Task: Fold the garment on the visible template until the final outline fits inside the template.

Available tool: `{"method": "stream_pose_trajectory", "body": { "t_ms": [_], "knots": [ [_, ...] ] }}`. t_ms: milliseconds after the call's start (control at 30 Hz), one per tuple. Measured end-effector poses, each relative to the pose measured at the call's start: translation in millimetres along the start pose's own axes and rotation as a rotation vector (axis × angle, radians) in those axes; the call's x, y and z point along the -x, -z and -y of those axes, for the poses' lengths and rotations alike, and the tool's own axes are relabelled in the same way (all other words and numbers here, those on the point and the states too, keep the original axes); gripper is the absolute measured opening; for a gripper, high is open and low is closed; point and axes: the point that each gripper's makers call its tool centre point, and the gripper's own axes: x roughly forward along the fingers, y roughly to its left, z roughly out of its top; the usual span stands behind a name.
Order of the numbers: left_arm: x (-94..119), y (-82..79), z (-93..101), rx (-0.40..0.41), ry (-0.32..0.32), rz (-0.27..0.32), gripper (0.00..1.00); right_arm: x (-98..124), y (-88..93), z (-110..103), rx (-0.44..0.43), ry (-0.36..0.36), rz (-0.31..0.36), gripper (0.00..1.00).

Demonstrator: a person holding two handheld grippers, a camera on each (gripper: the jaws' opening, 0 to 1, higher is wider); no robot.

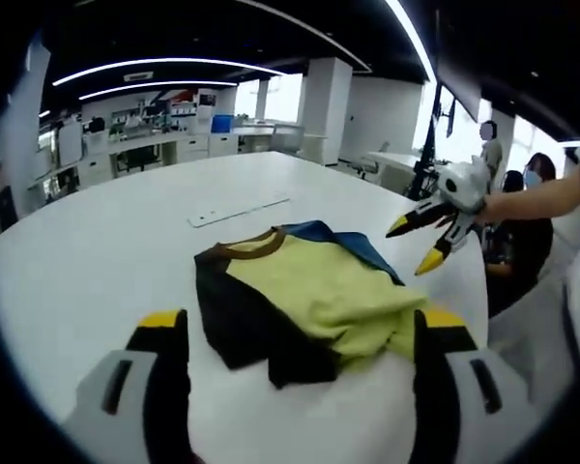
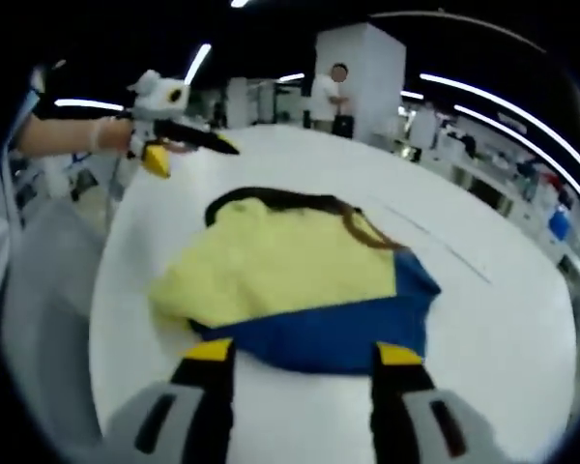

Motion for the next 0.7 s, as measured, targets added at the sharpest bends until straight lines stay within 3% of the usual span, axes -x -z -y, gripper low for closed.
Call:
{"method": "stream_pose_trajectory", "body": {
  "t_ms": [367, 600, 700],
  "knots": [
    [8.6, 11.5, 6.7, 0.022, 0.004, -0.004, 0.93, -2.2, -9.6, -43.0, 0.3, -0.041, 0.018, 0.26],
    [11.5, 16.8, 9.6, 0.041, 0.004, -0.005, 0.93, -9.7, -5.0, -56.8, 0.518, -0.02, -0.029, 0.24],
    [12.3, 17.4, 9.7, 0.048, 0.004, -0.001, 0.93, -14.8, -3.3, -59.8, 0.651, -0.003, -0.054, 0.22]
  ]
}}
